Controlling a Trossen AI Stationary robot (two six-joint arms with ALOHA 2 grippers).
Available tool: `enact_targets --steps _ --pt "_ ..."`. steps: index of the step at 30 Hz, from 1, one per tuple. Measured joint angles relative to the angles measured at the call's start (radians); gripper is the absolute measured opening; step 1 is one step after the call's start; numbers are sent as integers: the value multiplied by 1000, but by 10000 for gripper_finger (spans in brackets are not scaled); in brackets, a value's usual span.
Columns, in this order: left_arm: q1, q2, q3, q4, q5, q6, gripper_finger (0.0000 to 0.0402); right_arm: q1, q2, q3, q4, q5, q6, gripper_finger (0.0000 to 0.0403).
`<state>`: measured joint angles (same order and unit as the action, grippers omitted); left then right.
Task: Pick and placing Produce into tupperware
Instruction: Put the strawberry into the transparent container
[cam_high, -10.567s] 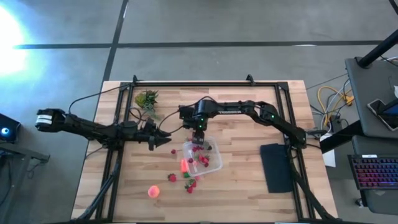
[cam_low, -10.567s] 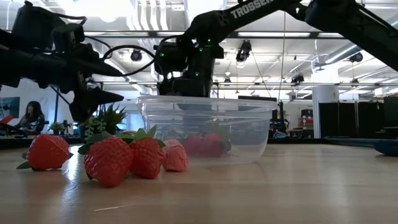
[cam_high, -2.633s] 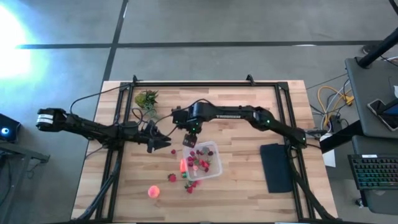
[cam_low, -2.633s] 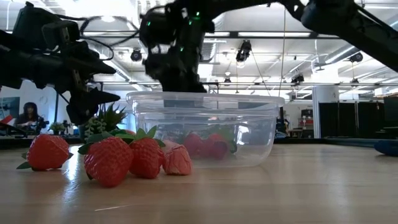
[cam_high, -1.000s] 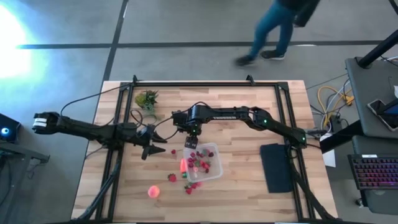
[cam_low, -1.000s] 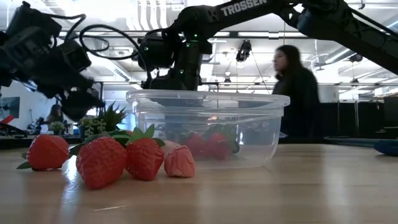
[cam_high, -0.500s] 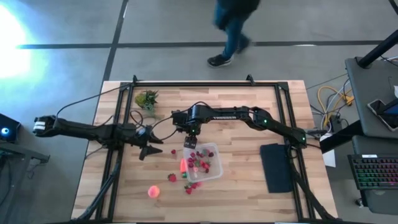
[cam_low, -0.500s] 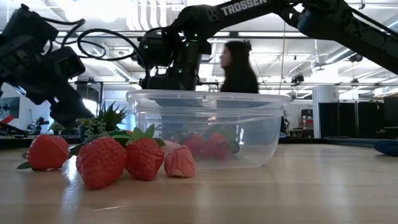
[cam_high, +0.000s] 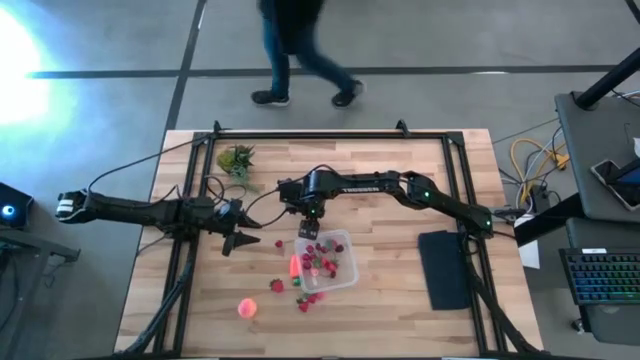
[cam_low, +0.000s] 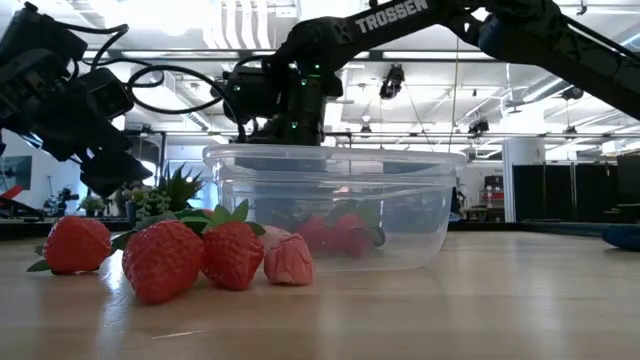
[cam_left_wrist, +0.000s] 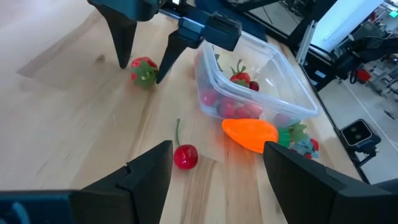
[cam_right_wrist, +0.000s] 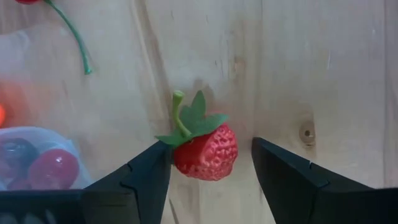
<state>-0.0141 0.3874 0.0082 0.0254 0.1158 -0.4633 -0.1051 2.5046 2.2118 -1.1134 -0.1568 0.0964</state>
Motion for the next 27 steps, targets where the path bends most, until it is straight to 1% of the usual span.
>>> enact_targets --steps 4,10,13,16,22,24,27 --pt "0 0 0 -2 0 0 238 0 0 -1 4 1 0 195" --pt "0 0 1 -2 2 0 238 -4 0 -1 4 0 3 146" --pt "0 -3 5 -8 2 0 238 -5 -3 0 -6 0 1 129" --pt "0 -7 5 -9 3 0 238 -8 -18 10 -13 -1 -10 126" --pt "0 -9 5 -10 3 0 238 -18 -97 76 -57 -13 -19 144" --pt "1 -9 5 -8 3 0 238 -20 -125 96 -107 -75 -35 144" --pt "1 -12 5 -5 4 2 238 -9 -151 108 -195 -220 -71 140"
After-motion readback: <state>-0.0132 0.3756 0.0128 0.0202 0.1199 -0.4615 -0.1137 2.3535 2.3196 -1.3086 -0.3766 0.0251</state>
